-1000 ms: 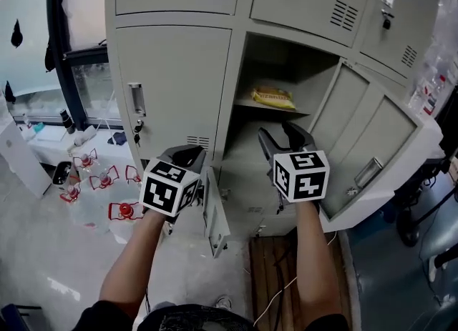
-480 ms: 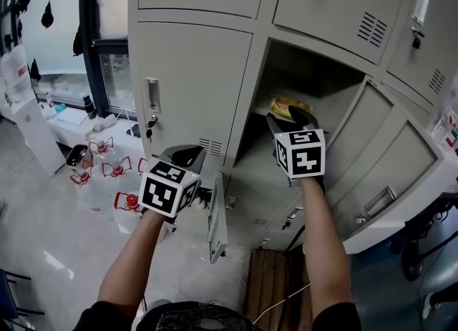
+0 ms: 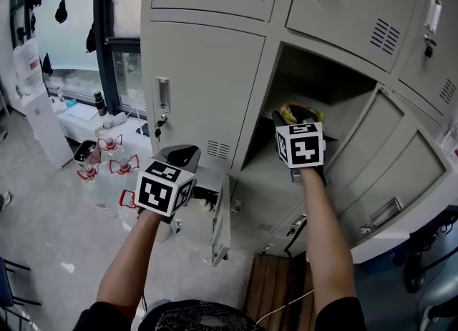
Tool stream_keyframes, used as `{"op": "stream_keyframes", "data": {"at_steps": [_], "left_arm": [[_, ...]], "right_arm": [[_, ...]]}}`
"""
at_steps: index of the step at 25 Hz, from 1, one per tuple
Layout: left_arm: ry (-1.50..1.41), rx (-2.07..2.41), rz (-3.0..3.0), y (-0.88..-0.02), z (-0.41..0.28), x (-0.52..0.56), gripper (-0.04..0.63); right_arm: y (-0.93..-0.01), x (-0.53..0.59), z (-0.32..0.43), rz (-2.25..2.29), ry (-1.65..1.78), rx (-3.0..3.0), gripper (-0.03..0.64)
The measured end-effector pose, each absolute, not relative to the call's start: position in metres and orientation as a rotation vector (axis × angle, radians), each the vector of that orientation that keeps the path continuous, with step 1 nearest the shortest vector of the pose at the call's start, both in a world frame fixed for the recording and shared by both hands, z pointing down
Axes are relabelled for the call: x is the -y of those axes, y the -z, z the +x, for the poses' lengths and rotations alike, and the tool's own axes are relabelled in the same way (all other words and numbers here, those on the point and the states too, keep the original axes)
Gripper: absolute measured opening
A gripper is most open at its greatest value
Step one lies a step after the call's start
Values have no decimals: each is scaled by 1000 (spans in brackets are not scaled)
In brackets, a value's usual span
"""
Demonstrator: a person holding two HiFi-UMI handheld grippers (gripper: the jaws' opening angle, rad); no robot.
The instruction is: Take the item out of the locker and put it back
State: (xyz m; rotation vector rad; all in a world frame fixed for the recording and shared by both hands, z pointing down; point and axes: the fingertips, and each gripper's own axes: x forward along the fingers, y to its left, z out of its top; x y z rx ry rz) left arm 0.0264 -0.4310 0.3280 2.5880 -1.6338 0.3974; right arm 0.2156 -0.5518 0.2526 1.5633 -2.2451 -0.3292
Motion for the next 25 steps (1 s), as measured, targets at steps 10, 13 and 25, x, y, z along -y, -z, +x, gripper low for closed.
{"op": "stream_keyframes", "data": {"at_steps": [10,13,25], "left_arm": [[-387,1608,2597,-332,31,430,0],[-388,1594,2603,-333,31,429,0],[-397,1518,2627,-340,30,422,0]], "right_arm": [[-248,550,228,1635,348,2215,32],[-246,545,230,1651,343,2234,31],[-228,521,238,1780,354,2275,29]]}}
